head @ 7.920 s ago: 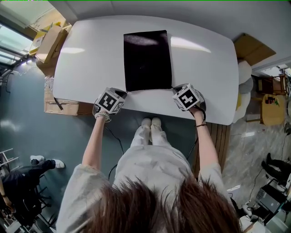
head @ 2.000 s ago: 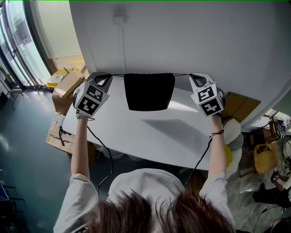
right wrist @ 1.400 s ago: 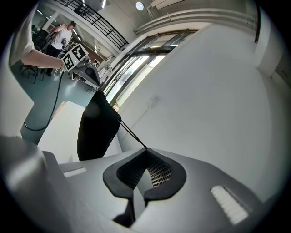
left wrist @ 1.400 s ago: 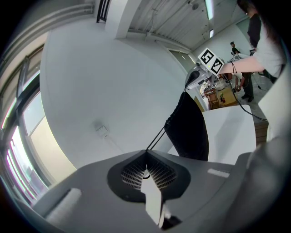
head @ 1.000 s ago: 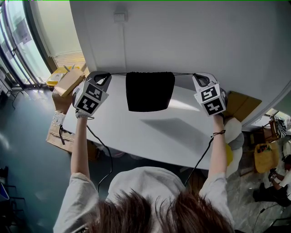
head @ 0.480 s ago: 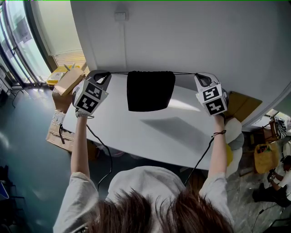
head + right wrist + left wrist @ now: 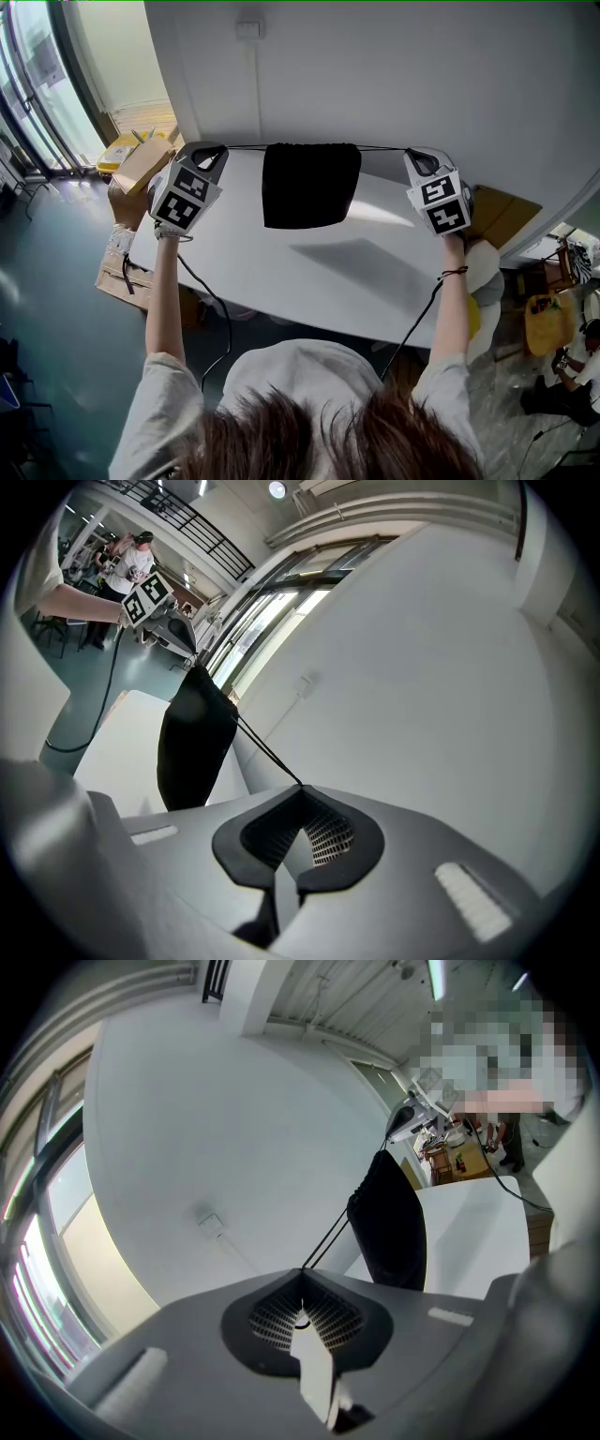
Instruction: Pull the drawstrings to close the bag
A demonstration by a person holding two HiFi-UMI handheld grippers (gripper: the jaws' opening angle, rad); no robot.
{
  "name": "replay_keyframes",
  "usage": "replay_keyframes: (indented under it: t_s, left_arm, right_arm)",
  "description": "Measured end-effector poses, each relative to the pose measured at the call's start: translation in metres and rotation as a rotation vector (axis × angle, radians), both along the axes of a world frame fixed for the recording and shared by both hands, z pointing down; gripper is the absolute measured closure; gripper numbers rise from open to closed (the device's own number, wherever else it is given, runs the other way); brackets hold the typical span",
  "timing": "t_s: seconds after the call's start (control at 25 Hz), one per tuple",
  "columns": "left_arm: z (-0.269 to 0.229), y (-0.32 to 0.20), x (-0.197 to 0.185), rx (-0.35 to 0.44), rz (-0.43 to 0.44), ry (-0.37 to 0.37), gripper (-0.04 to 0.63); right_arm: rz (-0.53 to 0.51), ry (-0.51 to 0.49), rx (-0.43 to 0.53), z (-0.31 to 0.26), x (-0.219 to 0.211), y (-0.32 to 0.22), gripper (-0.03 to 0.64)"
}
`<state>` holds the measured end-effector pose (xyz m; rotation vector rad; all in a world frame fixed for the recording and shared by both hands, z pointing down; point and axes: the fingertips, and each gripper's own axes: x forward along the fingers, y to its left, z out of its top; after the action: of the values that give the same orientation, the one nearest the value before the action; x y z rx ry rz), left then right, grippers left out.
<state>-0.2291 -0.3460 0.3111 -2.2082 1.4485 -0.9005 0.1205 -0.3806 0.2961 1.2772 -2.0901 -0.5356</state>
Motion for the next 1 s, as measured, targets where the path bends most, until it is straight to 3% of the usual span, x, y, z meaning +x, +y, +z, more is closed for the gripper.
replay_keyframes:
  t_s: [1.0]
  left_arm:
    - [0.012,-0.001,-0.004,-0.024,-0.009,-0.003,0.594]
  right_arm:
    - [0.038,-0.018,-0.028,0.018,0.016,-0.005,0.606]
